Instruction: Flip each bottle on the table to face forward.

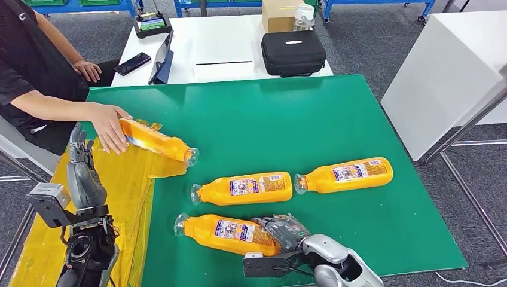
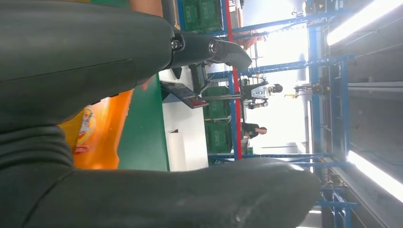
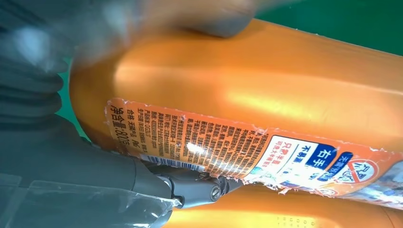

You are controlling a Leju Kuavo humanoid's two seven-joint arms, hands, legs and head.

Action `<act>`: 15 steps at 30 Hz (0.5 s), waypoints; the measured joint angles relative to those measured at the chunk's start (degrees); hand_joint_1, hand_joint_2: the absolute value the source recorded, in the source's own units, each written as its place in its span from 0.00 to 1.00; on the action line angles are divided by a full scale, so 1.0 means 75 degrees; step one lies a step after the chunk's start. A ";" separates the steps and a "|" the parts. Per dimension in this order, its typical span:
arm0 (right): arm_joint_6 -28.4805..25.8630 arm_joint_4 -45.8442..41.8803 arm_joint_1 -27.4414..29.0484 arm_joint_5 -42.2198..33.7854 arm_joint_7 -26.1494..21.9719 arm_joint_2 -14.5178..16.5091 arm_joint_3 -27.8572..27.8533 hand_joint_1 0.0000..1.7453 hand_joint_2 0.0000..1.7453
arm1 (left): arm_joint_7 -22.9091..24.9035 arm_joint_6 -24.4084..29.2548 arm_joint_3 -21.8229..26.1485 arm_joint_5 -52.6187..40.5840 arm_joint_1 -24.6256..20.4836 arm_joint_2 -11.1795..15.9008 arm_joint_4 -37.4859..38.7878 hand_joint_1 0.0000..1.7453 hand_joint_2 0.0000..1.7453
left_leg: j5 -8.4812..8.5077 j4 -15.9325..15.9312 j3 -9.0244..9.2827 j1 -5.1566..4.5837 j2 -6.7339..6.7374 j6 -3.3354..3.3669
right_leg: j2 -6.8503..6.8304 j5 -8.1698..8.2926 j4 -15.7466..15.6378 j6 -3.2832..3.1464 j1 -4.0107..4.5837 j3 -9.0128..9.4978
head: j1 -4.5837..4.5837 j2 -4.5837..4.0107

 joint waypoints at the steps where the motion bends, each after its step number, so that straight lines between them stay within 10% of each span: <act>1: 0.0000 0.0007 -0.0002 -0.0039 0.0000 0.0002 -0.0004 1.00 1.00 | 0.0000 0.0000 0.0000 0.0002 -0.0001 -0.0004 -0.0009 0.00 0.00 | 0.0000 0.0000 0.0001 0.0000 0.0000 0.0000 | 0.0001 0.0000 0.0000 -0.0001 0.0000 0.0000 | 0.0000 0.0000; 7: 0.0194 0.0009 0.0067 -0.1291 -0.0430 -0.0015 -0.0152 1.00 1.00 | 0.0033 -0.0163 0.0000 0.0150 -0.0005 -0.0013 -0.0031 0.00 0.00 | 0.0002 0.0000 -0.0001 0.0002 -0.0003 -0.0001 | 0.0000 0.0001 0.0000 -0.0002 0.0001 -0.0001 | 0.0001 0.0000; 11: 0.0963 -0.0408 0.0545 -0.4077 -0.1596 -0.0235 -0.0772 1.00 1.00 | 0.0307 -0.0755 0.0017 0.1036 0.0011 -0.0013 0.0012 0.00 1.00 | 0.0016 0.0001 -0.0054 -0.0002 -0.0037 0.0010 | -0.0028 0.0002 0.0005 0.0001 0.0000 -0.0016 | 0.0001 0.0000; 15: 0.1545 -0.1085 0.0815 -0.5843 -0.2091 -0.0450 -0.1674 1.00 1.00 | 0.0447 -0.1051 0.0110 0.1702 0.0067 -0.0011 0.0083 0.00 1.00 | 0.0020 0.0002 -0.0090 -0.0008 -0.0041 0.0016 | -0.0036 0.0009 0.0005 0.0005 -0.0006 -0.0054 | 0.0000 0.0000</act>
